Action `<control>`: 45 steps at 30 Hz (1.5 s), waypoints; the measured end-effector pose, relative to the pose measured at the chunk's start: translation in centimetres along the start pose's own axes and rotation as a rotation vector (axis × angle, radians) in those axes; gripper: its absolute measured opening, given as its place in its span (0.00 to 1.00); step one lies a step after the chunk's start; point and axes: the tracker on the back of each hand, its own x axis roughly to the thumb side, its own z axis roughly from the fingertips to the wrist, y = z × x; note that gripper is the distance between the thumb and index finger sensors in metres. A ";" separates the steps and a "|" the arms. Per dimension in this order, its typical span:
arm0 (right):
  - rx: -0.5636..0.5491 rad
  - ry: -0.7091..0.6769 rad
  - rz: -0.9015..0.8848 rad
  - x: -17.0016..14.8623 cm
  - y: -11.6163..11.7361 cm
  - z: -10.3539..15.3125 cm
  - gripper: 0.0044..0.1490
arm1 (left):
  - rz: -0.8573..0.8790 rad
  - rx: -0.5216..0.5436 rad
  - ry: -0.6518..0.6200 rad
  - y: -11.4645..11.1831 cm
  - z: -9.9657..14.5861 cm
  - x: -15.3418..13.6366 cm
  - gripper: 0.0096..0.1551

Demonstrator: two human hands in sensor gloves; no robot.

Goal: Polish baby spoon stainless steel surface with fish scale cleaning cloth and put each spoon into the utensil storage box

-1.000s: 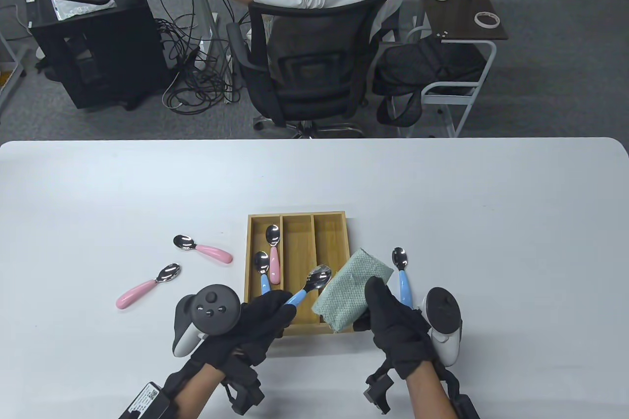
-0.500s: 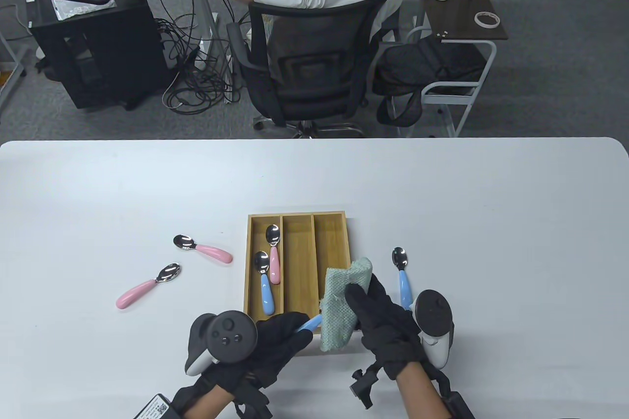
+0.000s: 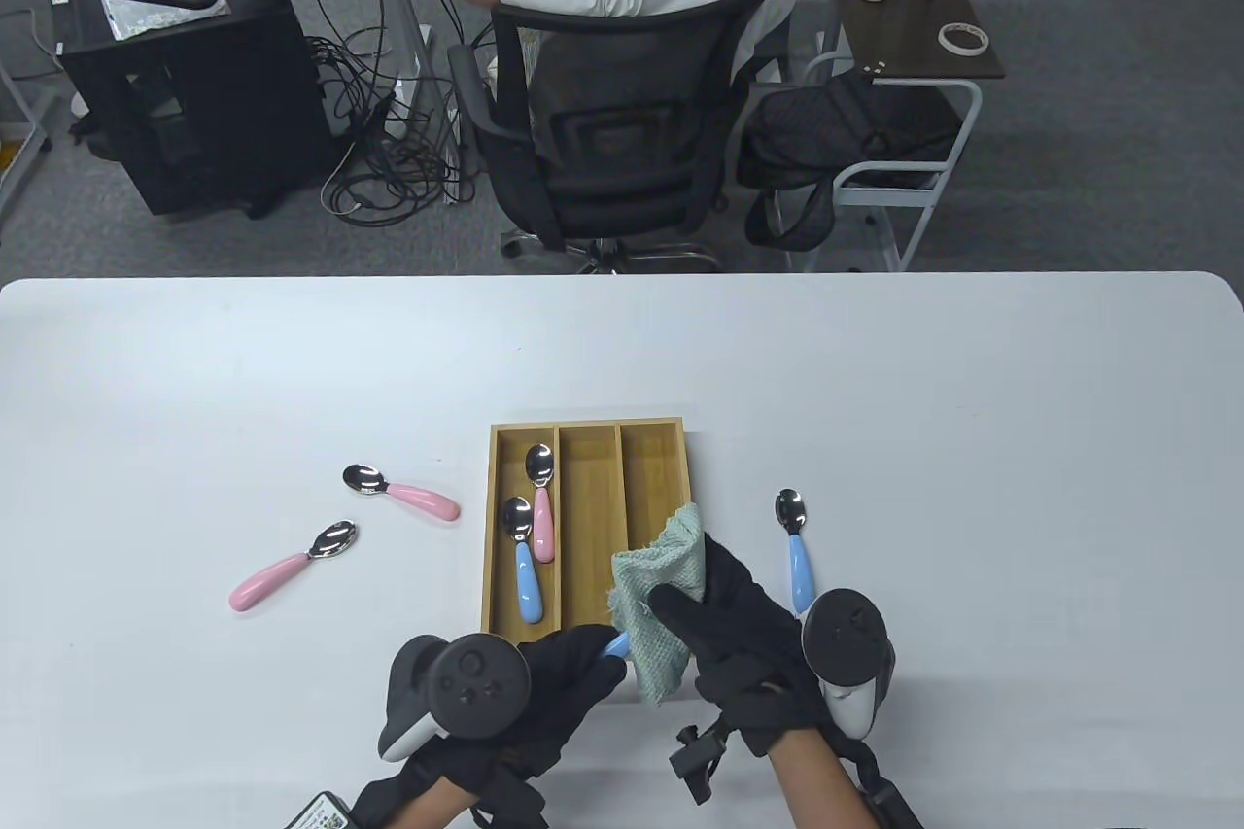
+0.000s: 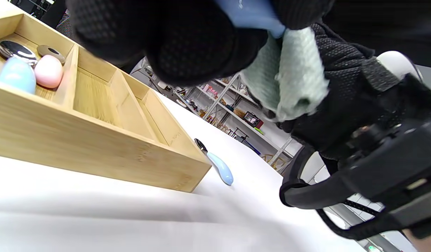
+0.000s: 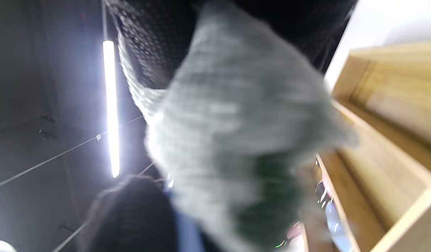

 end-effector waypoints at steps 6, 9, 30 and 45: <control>0.026 -0.049 0.096 0.3 0.2 0.2 0.31 | -0.011 -0.005 0.008 -0.2 0.2 -0.2 0.31; 0.105 -0.022 -0.031 0.0 0.2 0.0 0.32 | -0.008 -0.003 0.019 -0.1 0.3 -0.4 0.31; 0.073 -0.005 0.051 -0.6 0.6 0.1 0.33 | -0.022 -0.054 0.025 -0.2 0.3 -0.6 0.31; 0.185 0.005 -0.051 -1.2 1.2 -0.2 0.43 | -0.056 -0.085 0.013 -0.6 0.3 -0.8 0.31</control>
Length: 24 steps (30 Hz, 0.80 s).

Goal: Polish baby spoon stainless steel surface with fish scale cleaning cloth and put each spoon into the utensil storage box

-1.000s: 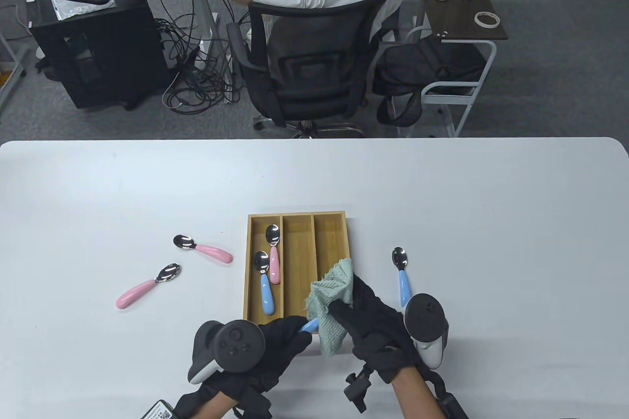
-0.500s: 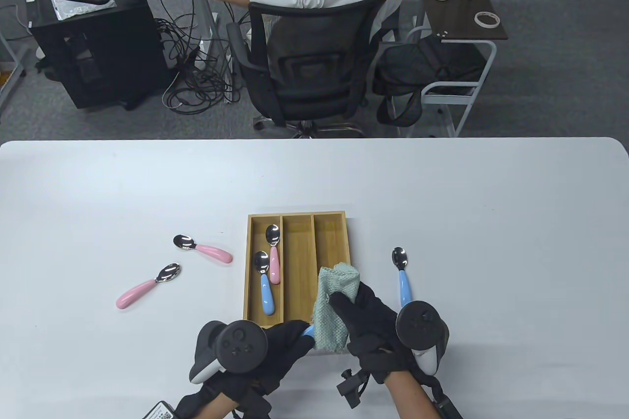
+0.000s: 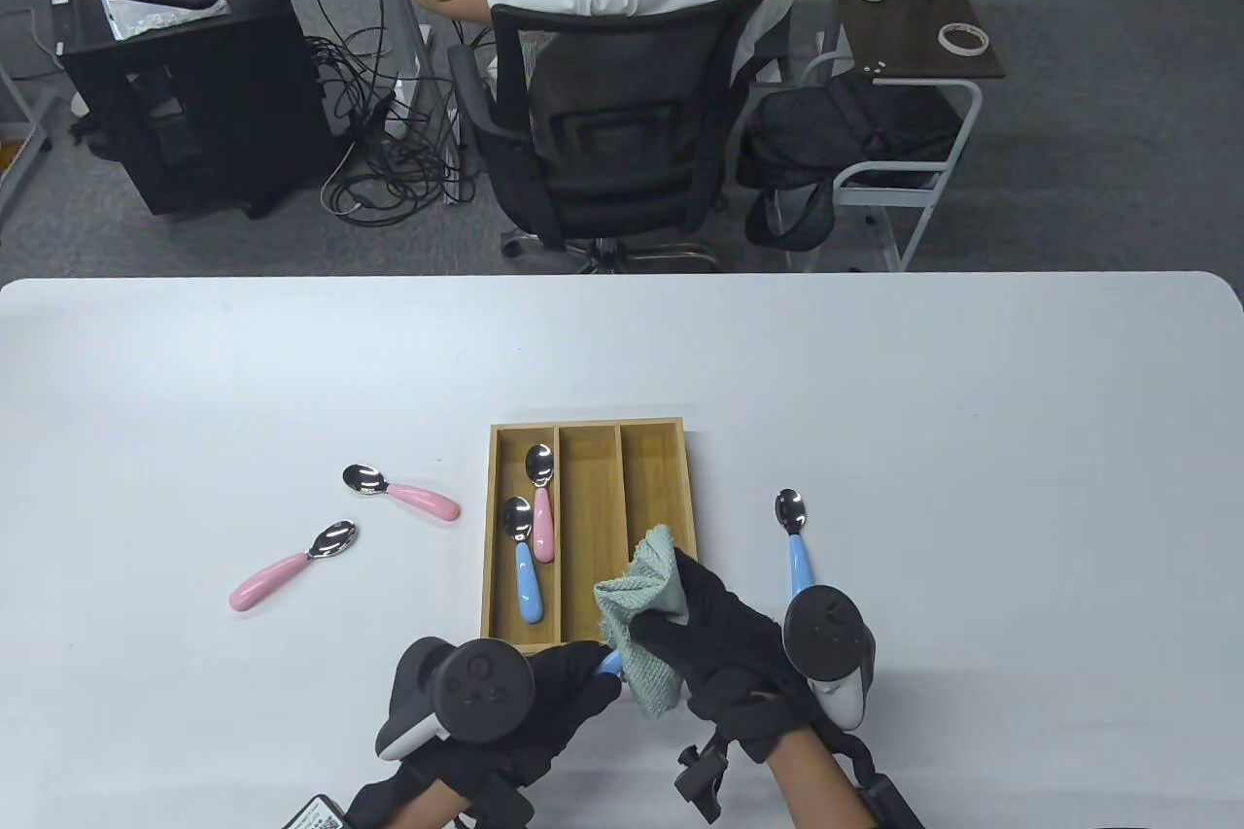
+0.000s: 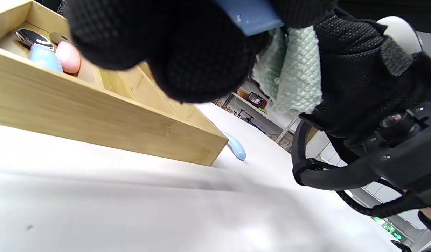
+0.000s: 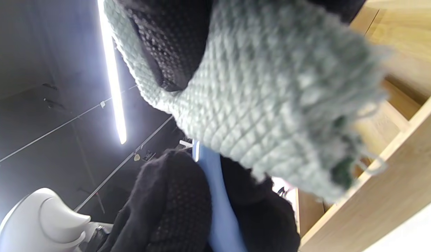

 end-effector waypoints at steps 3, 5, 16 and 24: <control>-0.048 -0.009 0.066 0.2 0.0 0.2 0.42 | 0.008 0.007 -0.001 0.0 0.0 0.0 0.31; -0.081 -0.020 0.117 0.3 -0.1 0.3 0.41 | 0.015 0.005 -0.005 -0.1 -0.1 0.0 0.31; 0.017 -0.010 0.045 0.2 0.3 0.1 0.34 | 0.026 0.013 0.019 0.0 -0.1 -0.6 0.31; 0.003 0.017 -0.036 -0.4 0.4 -0.4 0.41 | 0.414 -0.381 -0.072 0.8 -1.0 -2.6 0.32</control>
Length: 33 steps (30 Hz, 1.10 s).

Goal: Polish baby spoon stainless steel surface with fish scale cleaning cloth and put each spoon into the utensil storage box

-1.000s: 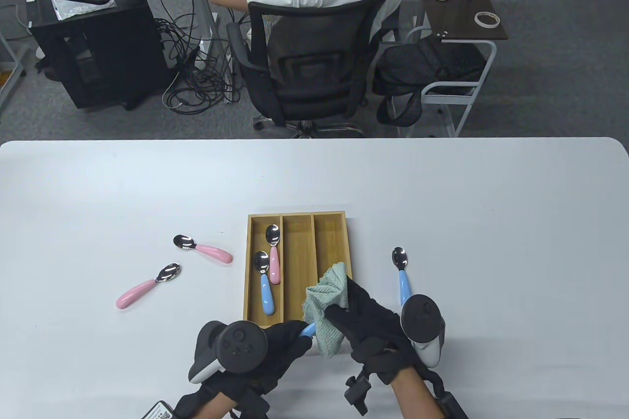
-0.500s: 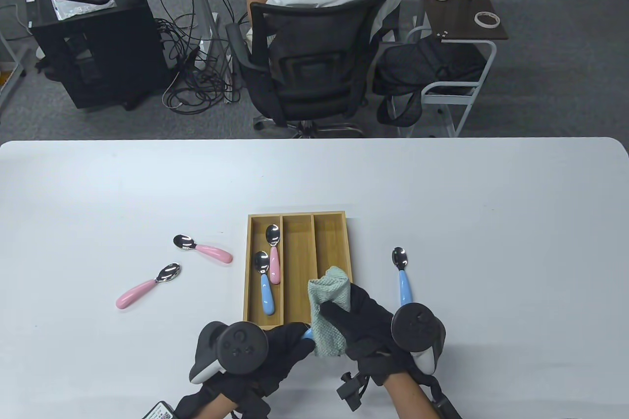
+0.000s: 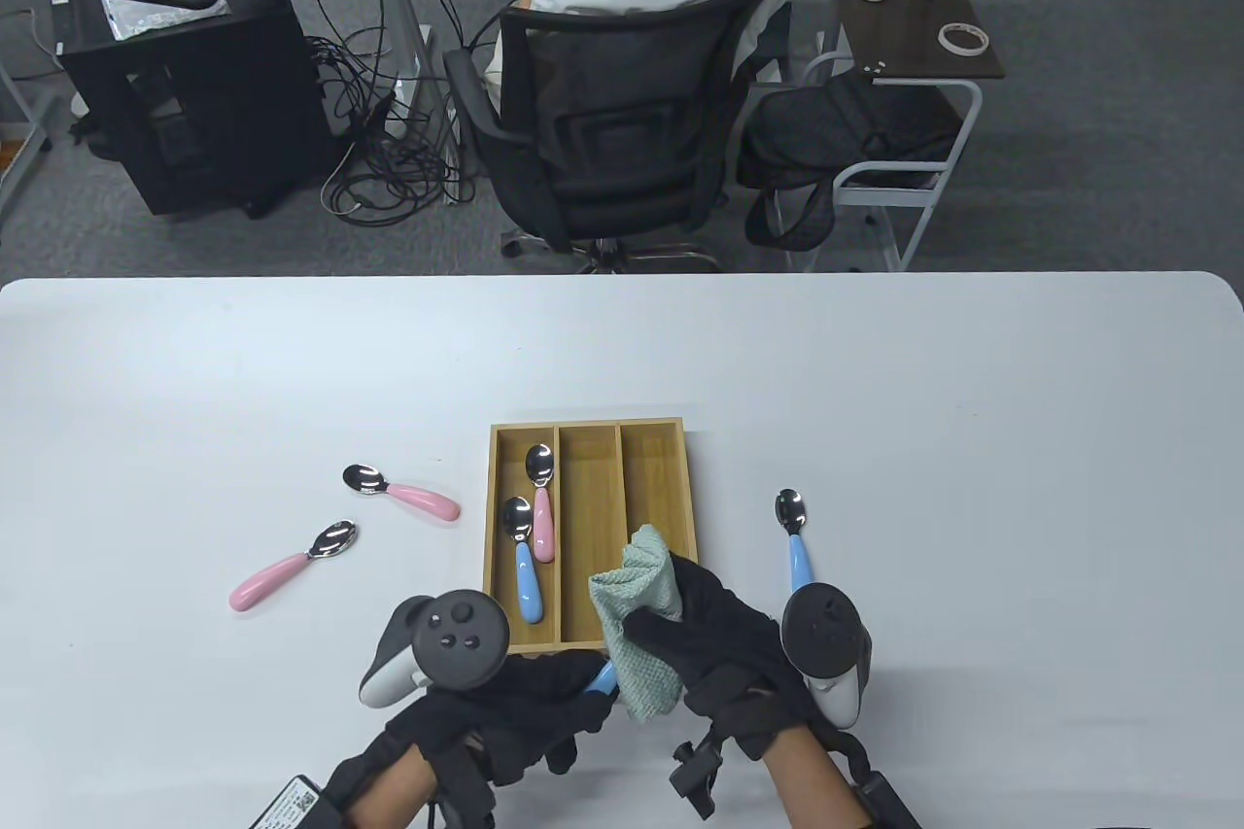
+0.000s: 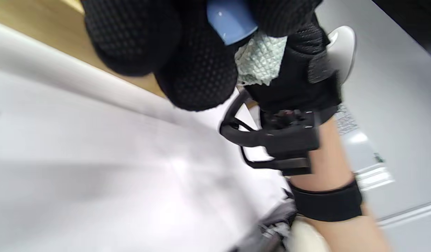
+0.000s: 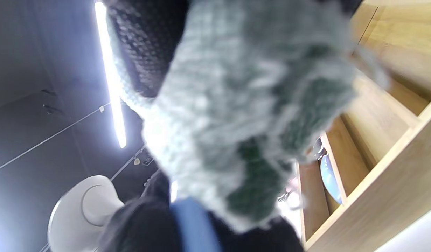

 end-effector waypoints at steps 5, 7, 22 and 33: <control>-0.022 -0.020 0.170 0.2 0.3 -0.1 0.34 | -0.158 -0.036 0.074 0.8 0.4 0.2 0.31; -0.029 -0.031 0.245 0.2 0.0 -0.2 0.32 | -0.164 -0.072 0.066 0.9 0.5 0.5 0.31; -0.312 0.067 -0.095 -0.1 -6.5 0.9 0.31 | 0.111 0.317 0.359 6.9 -0.9 -1.6 0.34; -0.291 0.065 -0.145 -0.1 -6.3 0.9 0.31 | -0.134 0.345 0.775 8.6 -10.3 -3.7 0.34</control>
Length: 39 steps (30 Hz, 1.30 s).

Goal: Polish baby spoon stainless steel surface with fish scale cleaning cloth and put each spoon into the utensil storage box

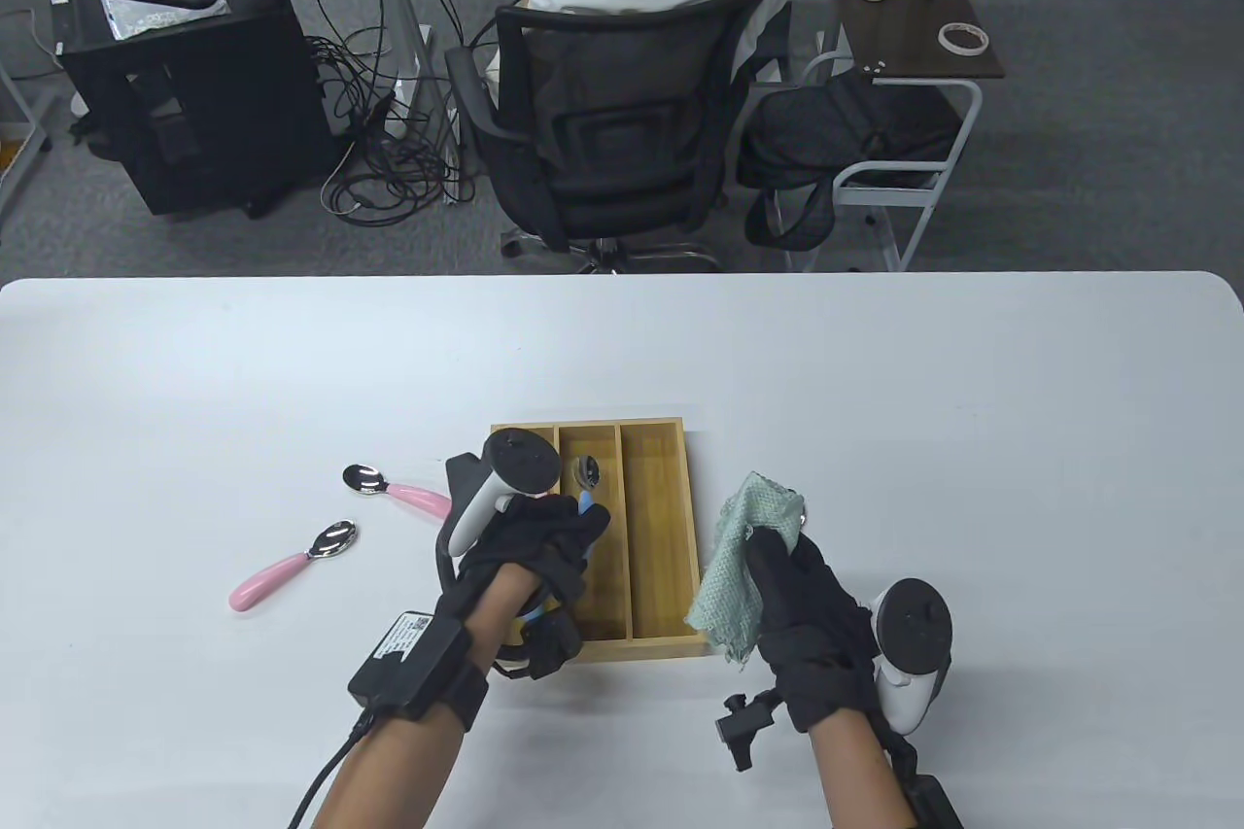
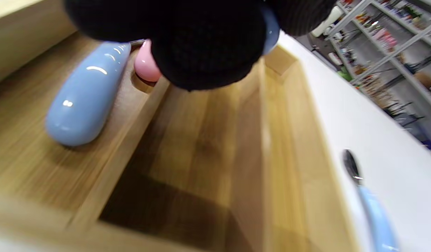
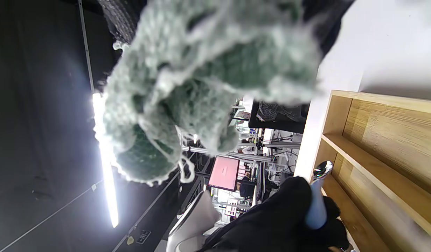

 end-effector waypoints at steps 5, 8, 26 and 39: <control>0.001 0.004 0.000 0.0 0.0 -0.1 0.31 | 0.017 -0.032 0.028 -0.6 -1.9 0.6 0.34; 0.006 0.005 0.002 0.0 0.0 -0.1 0.31 | 0.007 -0.006 0.033 -0.6 -2.3 0.8 0.35; 0.023 0.030 0.024 -0.5 0.4 0.0 0.31 | 0.151 0.172 -0.056 8.3 4.0 -3.6 0.30; 0.016 0.027 0.070 -0.7 0.4 -0.1 0.31 | -0.412 0.226 0.319 11.6 6.0 -17.8 0.36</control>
